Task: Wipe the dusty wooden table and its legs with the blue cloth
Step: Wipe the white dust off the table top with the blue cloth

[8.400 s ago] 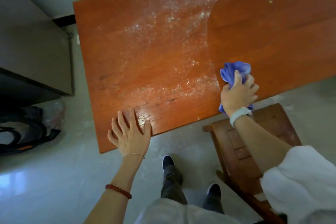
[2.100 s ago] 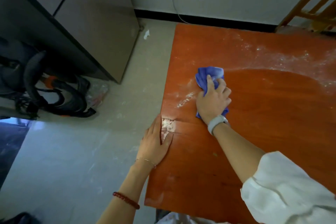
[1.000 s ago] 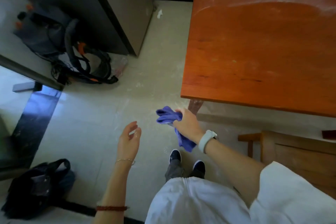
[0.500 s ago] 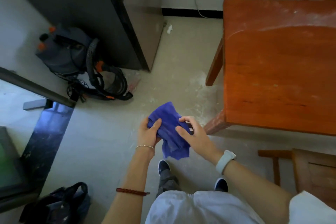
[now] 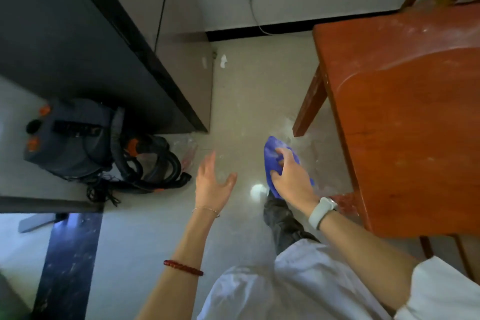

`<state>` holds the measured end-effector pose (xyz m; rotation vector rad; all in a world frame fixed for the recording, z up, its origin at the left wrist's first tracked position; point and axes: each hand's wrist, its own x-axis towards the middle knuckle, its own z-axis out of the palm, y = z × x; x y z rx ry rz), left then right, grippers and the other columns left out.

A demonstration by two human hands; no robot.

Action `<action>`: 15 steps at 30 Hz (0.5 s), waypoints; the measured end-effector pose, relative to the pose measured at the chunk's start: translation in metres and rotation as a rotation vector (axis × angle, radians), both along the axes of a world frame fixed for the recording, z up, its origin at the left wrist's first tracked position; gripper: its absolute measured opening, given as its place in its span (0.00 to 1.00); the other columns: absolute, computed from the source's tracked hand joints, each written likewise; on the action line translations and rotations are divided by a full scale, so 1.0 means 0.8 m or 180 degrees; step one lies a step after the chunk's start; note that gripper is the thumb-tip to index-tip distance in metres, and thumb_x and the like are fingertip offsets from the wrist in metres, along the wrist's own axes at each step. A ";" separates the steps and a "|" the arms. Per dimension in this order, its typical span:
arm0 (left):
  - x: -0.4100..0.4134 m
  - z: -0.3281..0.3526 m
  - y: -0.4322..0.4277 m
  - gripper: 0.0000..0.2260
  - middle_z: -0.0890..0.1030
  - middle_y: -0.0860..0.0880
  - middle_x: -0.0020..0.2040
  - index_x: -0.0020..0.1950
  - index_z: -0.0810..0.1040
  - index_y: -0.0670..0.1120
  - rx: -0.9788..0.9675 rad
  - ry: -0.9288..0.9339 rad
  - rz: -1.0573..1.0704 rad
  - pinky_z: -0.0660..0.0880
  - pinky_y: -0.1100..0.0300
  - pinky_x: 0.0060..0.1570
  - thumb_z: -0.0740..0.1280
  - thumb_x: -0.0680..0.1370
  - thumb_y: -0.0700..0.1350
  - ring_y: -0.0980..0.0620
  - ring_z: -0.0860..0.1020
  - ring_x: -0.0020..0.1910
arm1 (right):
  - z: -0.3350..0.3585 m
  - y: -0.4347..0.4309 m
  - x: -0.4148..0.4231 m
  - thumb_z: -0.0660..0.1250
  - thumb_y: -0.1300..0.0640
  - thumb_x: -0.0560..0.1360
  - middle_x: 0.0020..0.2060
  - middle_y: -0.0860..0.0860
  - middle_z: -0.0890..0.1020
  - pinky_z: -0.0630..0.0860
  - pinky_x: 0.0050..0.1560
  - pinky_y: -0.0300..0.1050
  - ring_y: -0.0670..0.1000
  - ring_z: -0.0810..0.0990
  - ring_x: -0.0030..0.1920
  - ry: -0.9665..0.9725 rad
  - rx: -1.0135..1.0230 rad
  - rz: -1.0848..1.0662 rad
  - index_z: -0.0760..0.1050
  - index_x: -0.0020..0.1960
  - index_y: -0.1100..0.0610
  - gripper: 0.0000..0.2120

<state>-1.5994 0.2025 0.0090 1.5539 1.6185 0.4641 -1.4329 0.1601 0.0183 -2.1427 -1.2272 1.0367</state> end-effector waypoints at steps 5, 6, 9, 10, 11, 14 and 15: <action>0.066 0.002 0.105 0.42 0.53 0.50 0.75 0.72 0.51 0.55 -0.0355 -0.0179 -0.1220 0.51 0.59 0.71 0.72 0.65 0.57 0.52 0.52 0.74 | -0.011 0.121 0.062 0.63 0.65 0.75 0.54 0.54 0.77 0.72 0.51 0.38 0.49 0.78 0.55 0.0872 0.0021 0.0140 0.69 0.61 0.60 0.15; 0.084 0.006 0.130 0.45 0.54 0.51 0.75 0.73 0.51 0.56 -0.0387 -0.0158 -0.1359 0.54 0.56 0.71 0.70 0.62 0.61 0.51 0.54 0.74 | -0.012 0.146 0.074 0.63 0.66 0.75 0.51 0.55 0.78 0.74 0.46 0.34 0.44 0.80 0.49 0.1223 0.0060 0.0091 0.69 0.59 0.63 0.13; 0.135 0.017 0.206 0.44 0.68 0.49 0.67 0.71 0.54 0.60 -0.0580 -0.0127 -0.1589 0.71 0.47 0.61 0.71 0.58 0.60 0.47 0.69 0.64 | -0.005 0.209 0.109 0.63 0.68 0.75 0.46 0.54 0.79 0.75 0.40 0.32 0.38 0.79 0.39 0.1958 0.0162 -0.0241 0.70 0.57 0.64 0.12; 0.149 0.021 0.230 0.41 0.72 0.49 0.61 0.69 0.56 0.63 -0.0700 -0.0237 -0.1568 0.75 0.47 0.56 0.72 0.59 0.56 0.46 0.74 0.59 | -0.004 0.227 0.121 0.64 0.68 0.75 0.48 0.54 0.78 0.75 0.44 0.34 0.42 0.79 0.43 0.1960 0.0228 -0.0315 0.70 0.58 0.65 0.12; 0.162 0.022 0.251 0.38 0.74 0.49 0.58 0.66 0.58 0.63 -0.0851 -0.0331 -0.1508 0.76 0.49 0.53 0.73 0.61 0.52 0.46 0.76 0.55 | -0.001 0.244 0.131 0.64 0.68 0.74 0.49 0.54 0.77 0.74 0.48 0.35 0.45 0.78 0.47 0.1892 0.0297 -0.0329 0.71 0.58 0.66 0.12; 0.193 0.012 0.307 0.25 0.78 0.44 0.51 0.56 0.66 0.59 -0.1093 -0.0517 -0.1298 0.77 0.53 0.49 0.71 0.66 0.42 0.44 0.78 0.49 | -0.002 0.283 0.153 0.67 0.65 0.73 0.45 0.48 0.76 0.68 0.44 0.26 0.34 0.74 0.44 0.1387 0.0539 -0.0518 0.74 0.56 0.66 0.12; 0.202 0.009 0.323 0.22 0.79 0.43 0.49 0.54 0.66 0.57 -0.1109 -0.0497 -0.1279 0.77 0.55 0.47 0.71 0.67 0.40 0.45 0.79 0.46 | -0.005 0.293 0.159 0.68 0.61 0.73 0.45 0.47 0.75 0.66 0.45 0.25 0.34 0.73 0.45 0.1208 0.0606 -0.0667 0.74 0.57 0.63 0.14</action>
